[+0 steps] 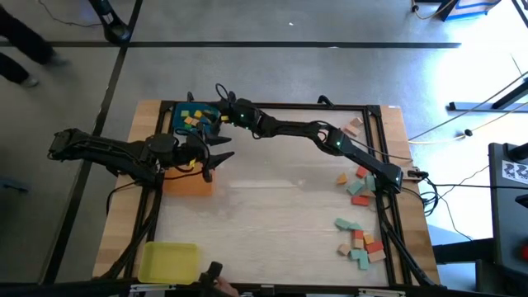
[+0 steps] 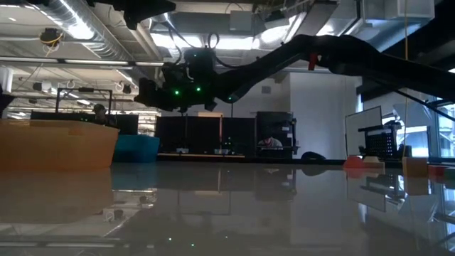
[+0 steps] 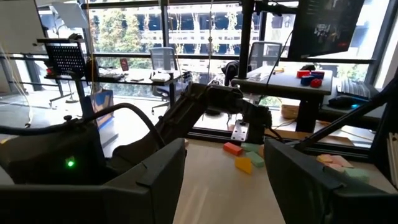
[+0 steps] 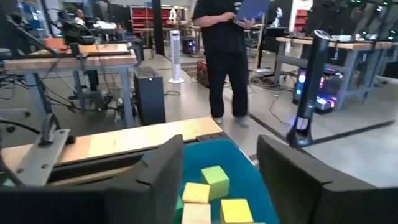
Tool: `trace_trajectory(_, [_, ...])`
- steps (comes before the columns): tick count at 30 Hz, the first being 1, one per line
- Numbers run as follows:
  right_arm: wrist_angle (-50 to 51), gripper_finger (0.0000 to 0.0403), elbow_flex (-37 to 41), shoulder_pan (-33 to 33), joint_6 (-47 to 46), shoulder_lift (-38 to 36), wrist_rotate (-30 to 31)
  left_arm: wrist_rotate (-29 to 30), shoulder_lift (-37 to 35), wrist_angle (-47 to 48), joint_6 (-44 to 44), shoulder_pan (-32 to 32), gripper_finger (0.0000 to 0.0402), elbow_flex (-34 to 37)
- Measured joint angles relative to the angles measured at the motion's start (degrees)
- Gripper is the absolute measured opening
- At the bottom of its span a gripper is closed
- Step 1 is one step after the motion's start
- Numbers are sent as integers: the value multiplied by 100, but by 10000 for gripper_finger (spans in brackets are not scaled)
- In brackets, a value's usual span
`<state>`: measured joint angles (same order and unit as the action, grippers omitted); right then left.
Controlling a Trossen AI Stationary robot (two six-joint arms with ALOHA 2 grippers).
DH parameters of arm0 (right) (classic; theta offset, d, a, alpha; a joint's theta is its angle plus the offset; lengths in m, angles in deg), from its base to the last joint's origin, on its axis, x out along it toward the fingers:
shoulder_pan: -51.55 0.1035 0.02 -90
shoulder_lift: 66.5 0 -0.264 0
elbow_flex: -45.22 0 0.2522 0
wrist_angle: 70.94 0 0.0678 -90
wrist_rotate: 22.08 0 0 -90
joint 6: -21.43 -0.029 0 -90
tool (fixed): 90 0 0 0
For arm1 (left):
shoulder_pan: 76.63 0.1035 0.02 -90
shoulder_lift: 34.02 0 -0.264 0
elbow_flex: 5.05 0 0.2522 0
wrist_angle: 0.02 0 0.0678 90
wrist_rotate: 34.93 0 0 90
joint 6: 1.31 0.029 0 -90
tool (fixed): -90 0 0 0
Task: Sort blocks by size
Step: Put the light green cube block into the blue bin, then put the red cube block into the blue bin
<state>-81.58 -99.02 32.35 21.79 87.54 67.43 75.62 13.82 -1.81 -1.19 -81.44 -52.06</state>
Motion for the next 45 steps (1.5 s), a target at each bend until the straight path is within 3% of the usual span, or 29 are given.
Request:
trace_trajectory(3, [86, 235, 0, 4, 8, -17, -65, 0, 0, 0, -29, 0, 205, 0])
trace_trajectory(8, [1261, 260, 9, 4, 209, -423, -166, 0, 0, 13, -146, 0, 205, 0])
trace_trajectory(19, [5011, 261, 2, -85, 1352, -2008, -35, 1, 0, 225, -138, -2, 205, 0])
trace_trajectory(29, [7610, 262, 2, -234, 1459, -3178, -127, 1, 0, 354, -160, -7, 205, 0])
trace_trajectory(39, [9866, 262, 2, 223, 1159, -3845, 5, 1, 0, 453, -162, -7, 205, 0])
trace_trajectory(45, [10682, 262, 2, 685, 723, -4020, 614, 1, 0, 448, -162, -8, 205, 0])
